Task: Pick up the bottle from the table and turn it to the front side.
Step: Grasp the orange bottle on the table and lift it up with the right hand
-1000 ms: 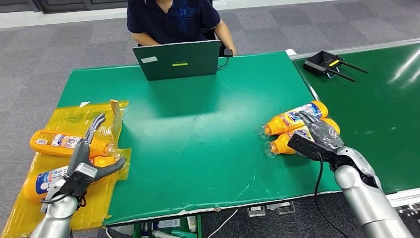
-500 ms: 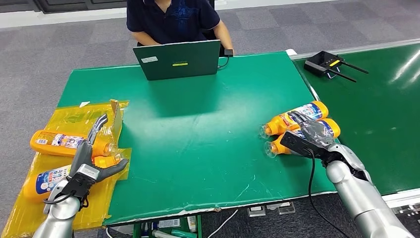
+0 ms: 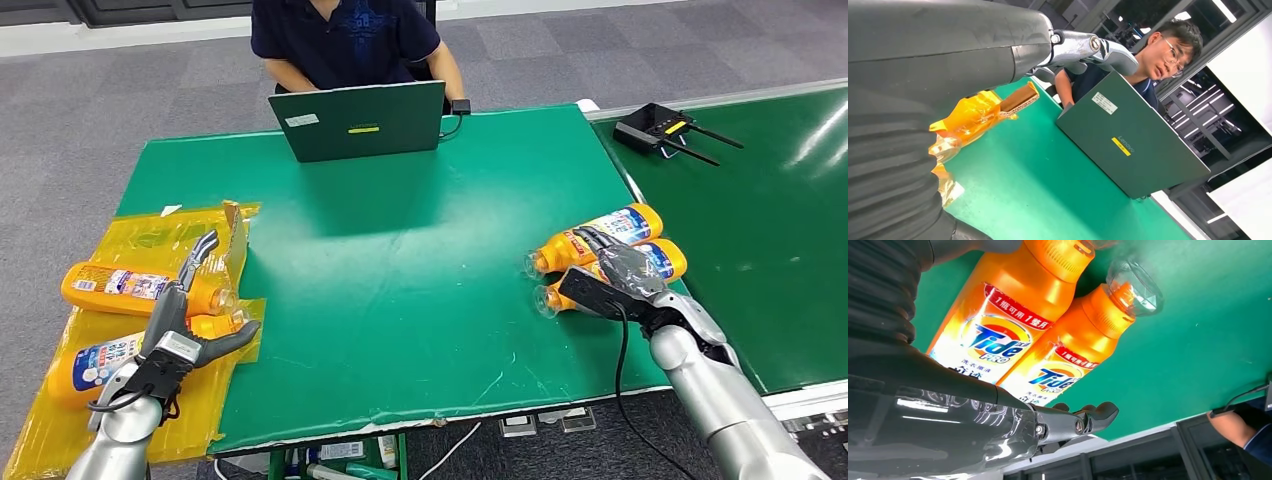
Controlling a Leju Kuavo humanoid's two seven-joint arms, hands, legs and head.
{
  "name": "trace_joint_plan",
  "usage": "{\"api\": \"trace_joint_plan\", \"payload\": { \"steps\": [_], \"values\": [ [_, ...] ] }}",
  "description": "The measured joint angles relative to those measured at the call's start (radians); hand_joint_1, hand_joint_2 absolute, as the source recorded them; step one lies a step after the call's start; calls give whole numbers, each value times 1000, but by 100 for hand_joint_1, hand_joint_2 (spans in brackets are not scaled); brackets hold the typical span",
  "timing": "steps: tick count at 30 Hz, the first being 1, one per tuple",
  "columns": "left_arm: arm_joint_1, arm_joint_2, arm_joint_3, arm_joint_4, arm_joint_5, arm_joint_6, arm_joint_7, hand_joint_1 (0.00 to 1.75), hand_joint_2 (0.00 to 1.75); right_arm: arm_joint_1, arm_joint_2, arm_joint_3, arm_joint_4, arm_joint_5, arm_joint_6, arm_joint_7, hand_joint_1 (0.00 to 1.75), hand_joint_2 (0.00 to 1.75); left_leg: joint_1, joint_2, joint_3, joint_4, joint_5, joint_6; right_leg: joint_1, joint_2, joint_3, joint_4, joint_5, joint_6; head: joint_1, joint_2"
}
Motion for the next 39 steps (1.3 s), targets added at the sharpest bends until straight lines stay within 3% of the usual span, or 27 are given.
{"api": "trace_joint_plan", "payload": {
  "steps": [14,25,39],
  "values": [
    [-25,3,-24,15,10,1,0,0,175,-28,56,36,63,-21,-24,-2,0,175,0,0,0,0,0,0,0,-1,0,0,0,0,0,0],
    [-28,3,-26,17,2,-1,0,0,175,14,116,71,71,-17,-41,18,0,175,0,0,0,0,0,0,0,0,0,0,0,0,0,0],
    [-23,2,-26,17,-14,-17,0,0,175,28,134,75,93,-28,-41,15,0,175,0,0,0,0,0,0,0,0,0,0,0,0,0,0]
  ]
}}
